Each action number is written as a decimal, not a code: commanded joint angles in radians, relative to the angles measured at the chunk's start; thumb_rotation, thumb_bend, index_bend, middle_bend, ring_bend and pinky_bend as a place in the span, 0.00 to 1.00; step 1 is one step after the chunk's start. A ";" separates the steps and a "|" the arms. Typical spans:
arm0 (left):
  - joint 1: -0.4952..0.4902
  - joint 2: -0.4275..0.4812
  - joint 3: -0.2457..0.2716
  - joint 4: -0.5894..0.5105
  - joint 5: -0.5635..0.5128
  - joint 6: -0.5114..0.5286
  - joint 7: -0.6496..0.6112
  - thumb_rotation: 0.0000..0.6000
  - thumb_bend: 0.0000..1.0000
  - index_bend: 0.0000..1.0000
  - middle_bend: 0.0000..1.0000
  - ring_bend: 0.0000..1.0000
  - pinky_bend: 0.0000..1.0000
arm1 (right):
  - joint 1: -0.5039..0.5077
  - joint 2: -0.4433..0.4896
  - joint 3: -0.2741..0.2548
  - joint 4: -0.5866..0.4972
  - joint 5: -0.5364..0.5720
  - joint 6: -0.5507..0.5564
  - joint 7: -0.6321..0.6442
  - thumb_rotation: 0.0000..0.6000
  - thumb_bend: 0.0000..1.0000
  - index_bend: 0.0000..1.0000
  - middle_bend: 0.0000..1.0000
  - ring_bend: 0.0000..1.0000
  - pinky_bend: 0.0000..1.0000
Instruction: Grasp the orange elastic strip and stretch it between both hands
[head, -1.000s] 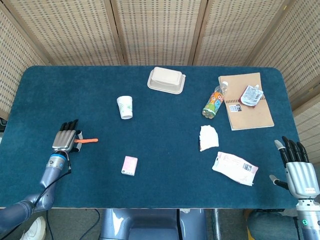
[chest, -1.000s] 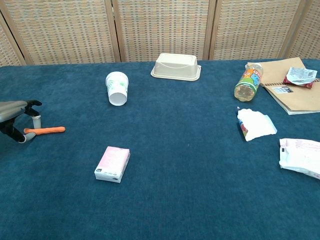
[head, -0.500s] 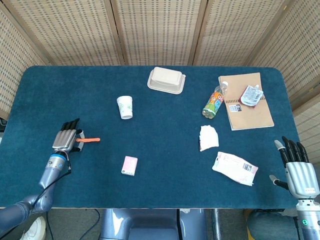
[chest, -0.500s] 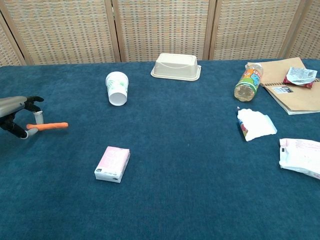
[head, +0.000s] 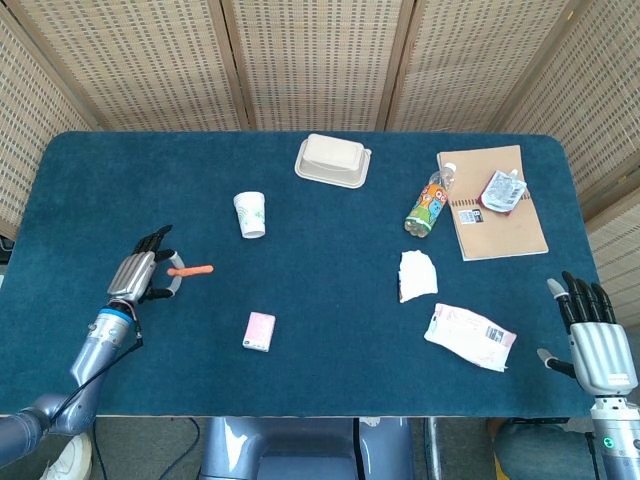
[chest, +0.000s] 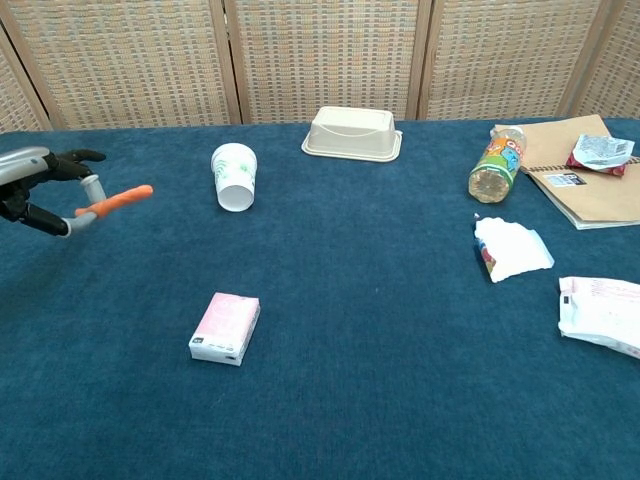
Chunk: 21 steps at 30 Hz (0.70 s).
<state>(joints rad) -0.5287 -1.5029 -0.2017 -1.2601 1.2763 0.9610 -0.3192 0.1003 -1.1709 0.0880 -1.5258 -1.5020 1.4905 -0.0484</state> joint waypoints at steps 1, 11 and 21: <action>-0.003 0.019 -0.007 -0.083 0.158 0.094 -0.243 1.00 0.46 0.68 0.00 0.00 0.00 | 0.006 0.003 0.004 -0.005 -0.003 -0.003 0.013 1.00 0.00 0.00 0.00 0.00 0.00; -0.103 -0.060 -0.026 -0.157 0.247 0.108 -0.378 1.00 0.46 0.71 0.00 0.00 0.00 | 0.077 0.082 0.043 -0.029 -0.043 -0.050 0.129 1.00 0.00 0.13 0.00 0.00 0.00; -0.257 -0.209 -0.102 -0.106 0.167 -0.010 -0.297 1.00 0.46 0.71 0.00 0.00 0.00 | 0.206 0.223 0.101 -0.166 -0.068 -0.188 0.524 1.00 0.08 0.33 0.05 0.00 0.00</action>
<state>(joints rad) -0.7526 -1.6750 -0.2836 -1.3893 1.4738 0.9823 -0.6390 0.2474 -1.0101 0.1629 -1.6323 -1.5614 1.3723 0.3427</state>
